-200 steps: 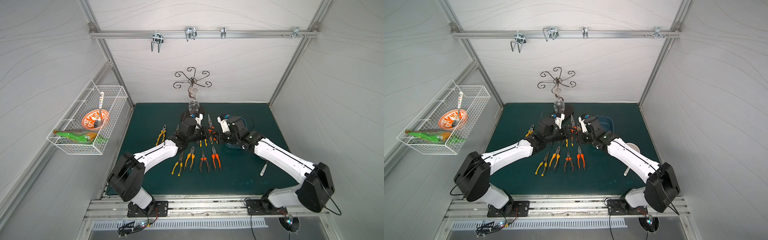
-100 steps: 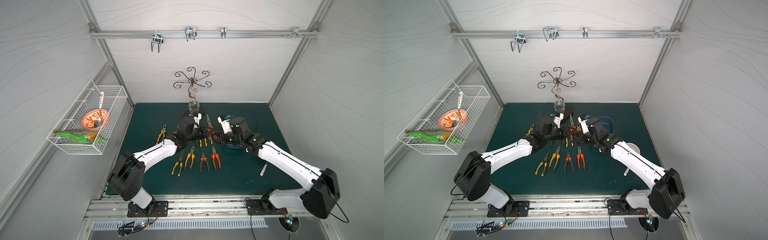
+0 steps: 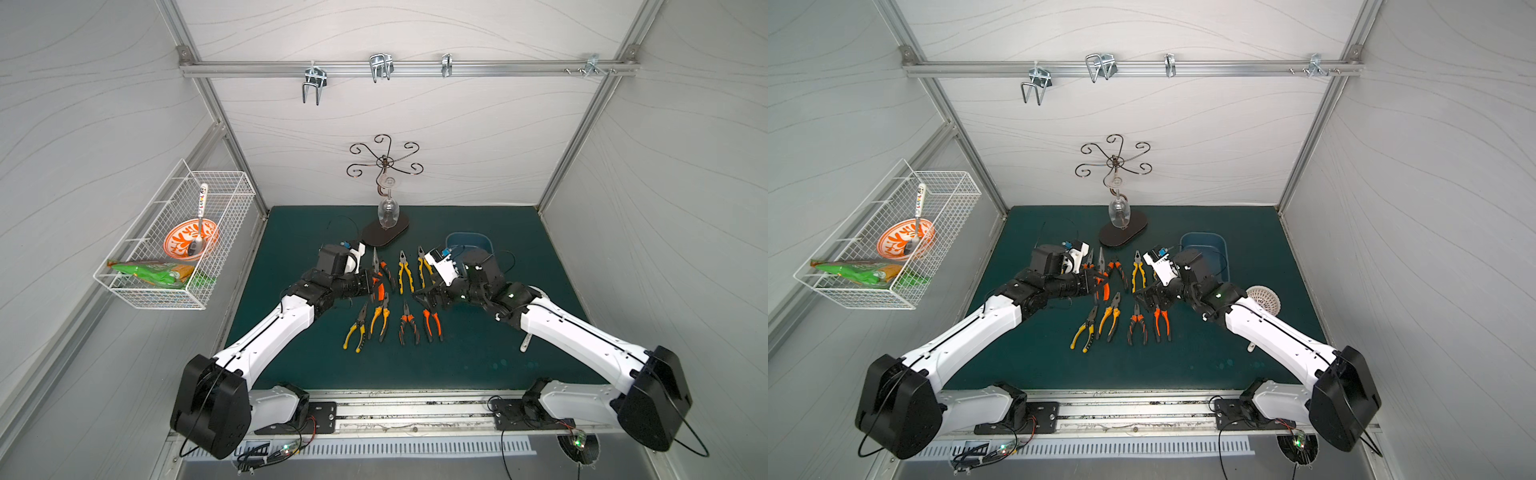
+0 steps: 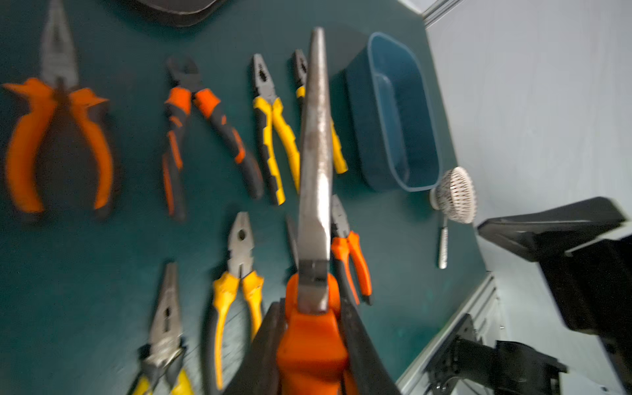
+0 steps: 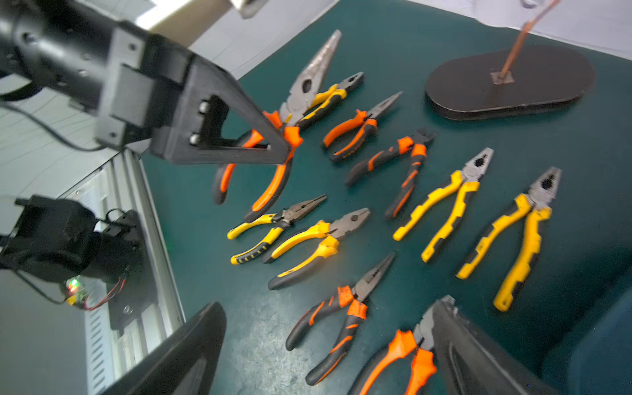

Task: Take the pliers out of the storage box
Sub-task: Place the pliers at the center of the board.

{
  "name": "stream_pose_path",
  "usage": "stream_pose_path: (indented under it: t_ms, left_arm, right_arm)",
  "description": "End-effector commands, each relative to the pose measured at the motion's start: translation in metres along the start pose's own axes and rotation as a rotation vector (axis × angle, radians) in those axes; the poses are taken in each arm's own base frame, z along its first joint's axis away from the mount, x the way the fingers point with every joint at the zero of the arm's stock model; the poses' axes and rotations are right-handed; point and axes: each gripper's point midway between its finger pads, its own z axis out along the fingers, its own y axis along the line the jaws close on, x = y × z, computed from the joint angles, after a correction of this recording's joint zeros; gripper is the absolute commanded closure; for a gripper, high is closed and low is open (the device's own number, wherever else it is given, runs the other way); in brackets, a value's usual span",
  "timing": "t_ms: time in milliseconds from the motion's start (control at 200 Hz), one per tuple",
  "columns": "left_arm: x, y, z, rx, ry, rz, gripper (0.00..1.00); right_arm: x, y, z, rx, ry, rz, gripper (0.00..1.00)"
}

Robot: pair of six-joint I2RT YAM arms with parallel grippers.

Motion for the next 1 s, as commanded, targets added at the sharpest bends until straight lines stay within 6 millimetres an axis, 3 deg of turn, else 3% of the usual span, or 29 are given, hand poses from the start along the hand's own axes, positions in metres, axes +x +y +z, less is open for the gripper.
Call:
stream_pose_path:
  t_ms: [0, 190, 445, 785, 995]
  left_arm:
    - [0.020, 0.030, -0.020, -0.154, 0.110, 0.106, 1.00]
    - [0.042, 0.072, -0.033, -0.288, 0.201, 0.084, 1.00]
    - [0.047, 0.097, -0.029, -0.307, 0.245, 0.059, 1.00]
    - [0.055, 0.134, -0.018, -0.467, 0.424, -0.001, 1.00]
    - [0.064, 0.141, -0.008, -0.470, 0.492, -0.043, 1.00]
  right_arm:
    - [-0.009, 0.026, 0.011, -0.108, -0.039, -0.126, 0.01]
    - [-0.006, 0.047, 0.022, -0.165, -0.028, -0.197, 0.01]
    - [0.004, 0.066, 0.026, -0.238, -0.004, -0.258, 0.01]
    - [0.011, 0.049, 0.032, -0.143, 0.012, -0.292, 0.01]
    - [0.014, 0.045, 0.035, -0.132, 0.019, -0.289, 0.01]
